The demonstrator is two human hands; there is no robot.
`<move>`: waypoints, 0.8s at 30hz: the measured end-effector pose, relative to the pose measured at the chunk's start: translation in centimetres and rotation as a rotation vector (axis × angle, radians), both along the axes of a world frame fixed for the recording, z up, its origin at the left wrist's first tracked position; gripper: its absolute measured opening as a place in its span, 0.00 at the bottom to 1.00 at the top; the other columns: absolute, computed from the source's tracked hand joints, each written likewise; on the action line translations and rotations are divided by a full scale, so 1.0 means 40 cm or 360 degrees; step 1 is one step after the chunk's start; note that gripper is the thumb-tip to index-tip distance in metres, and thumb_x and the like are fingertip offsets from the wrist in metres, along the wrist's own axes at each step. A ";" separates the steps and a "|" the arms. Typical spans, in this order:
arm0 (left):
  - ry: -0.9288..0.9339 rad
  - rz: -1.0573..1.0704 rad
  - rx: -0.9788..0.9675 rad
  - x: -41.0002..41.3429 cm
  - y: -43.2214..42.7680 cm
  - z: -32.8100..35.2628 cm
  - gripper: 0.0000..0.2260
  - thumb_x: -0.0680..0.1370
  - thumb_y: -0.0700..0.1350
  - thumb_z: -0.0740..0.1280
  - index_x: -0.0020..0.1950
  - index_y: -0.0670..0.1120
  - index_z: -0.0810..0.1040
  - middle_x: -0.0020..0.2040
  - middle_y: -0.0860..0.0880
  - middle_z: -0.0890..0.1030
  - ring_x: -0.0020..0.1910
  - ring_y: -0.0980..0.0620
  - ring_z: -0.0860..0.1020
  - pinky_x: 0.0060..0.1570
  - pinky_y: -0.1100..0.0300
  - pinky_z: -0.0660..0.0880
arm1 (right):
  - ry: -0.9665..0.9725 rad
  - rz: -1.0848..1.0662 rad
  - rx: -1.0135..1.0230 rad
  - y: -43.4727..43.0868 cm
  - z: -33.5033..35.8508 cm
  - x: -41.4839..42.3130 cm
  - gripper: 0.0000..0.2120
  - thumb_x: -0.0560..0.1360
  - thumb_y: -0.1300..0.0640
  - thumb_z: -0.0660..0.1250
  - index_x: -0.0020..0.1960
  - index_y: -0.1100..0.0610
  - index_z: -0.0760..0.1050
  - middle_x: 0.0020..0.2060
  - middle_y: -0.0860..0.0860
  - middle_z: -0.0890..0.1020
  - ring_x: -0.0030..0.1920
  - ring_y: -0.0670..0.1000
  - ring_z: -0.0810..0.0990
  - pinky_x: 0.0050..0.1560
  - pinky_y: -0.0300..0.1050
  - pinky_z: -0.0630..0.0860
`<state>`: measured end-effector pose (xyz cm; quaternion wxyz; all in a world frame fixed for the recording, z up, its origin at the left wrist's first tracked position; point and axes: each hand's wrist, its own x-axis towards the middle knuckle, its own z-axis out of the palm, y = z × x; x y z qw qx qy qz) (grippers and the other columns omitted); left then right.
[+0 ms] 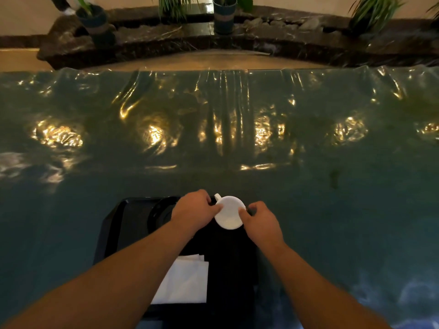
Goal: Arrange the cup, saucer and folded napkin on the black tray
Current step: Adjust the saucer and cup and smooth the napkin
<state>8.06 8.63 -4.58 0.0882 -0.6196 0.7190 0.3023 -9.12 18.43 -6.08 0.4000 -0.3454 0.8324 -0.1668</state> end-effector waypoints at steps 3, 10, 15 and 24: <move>-0.0082 -0.0130 0.0104 -0.014 -0.016 -0.009 0.16 0.77 0.62 0.67 0.45 0.50 0.82 0.41 0.50 0.81 0.43 0.49 0.80 0.39 0.54 0.74 | -0.0190 -0.0107 0.0094 0.022 -0.017 0.012 0.08 0.80 0.48 0.66 0.52 0.52 0.75 0.39 0.51 0.86 0.35 0.51 0.84 0.35 0.51 0.85; -0.0072 -0.0024 0.0273 -0.013 0.004 -0.033 0.17 0.76 0.61 0.70 0.45 0.47 0.84 0.38 0.49 0.82 0.41 0.47 0.83 0.42 0.53 0.79 | -0.0129 0.0011 0.0041 -0.037 -0.005 -0.010 0.06 0.81 0.53 0.64 0.46 0.54 0.72 0.38 0.56 0.84 0.34 0.56 0.86 0.34 0.57 0.86; -0.0071 -0.0082 0.0319 -0.011 0.017 -0.031 0.19 0.73 0.64 0.72 0.44 0.48 0.83 0.38 0.50 0.84 0.39 0.49 0.83 0.43 0.52 0.82 | -0.0002 0.0162 0.0021 -0.072 0.005 -0.024 0.08 0.79 0.48 0.66 0.43 0.50 0.74 0.40 0.52 0.82 0.39 0.56 0.84 0.41 0.58 0.86; 0.0078 -0.0082 -0.0044 -0.001 -0.011 -0.012 0.18 0.76 0.64 0.68 0.55 0.52 0.79 0.50 0.51 0.82 0.48 0.49 0.80 0.44 0.52 0.77 | -0.0084 -0.0088 0.0107 0.009 0.004 0.013 0.10 0.78 0.45 0.67 0.50 0.51 0.74 0.40 0.50 0.85 0.38 0.51 0.84 0.36 0.51 0.83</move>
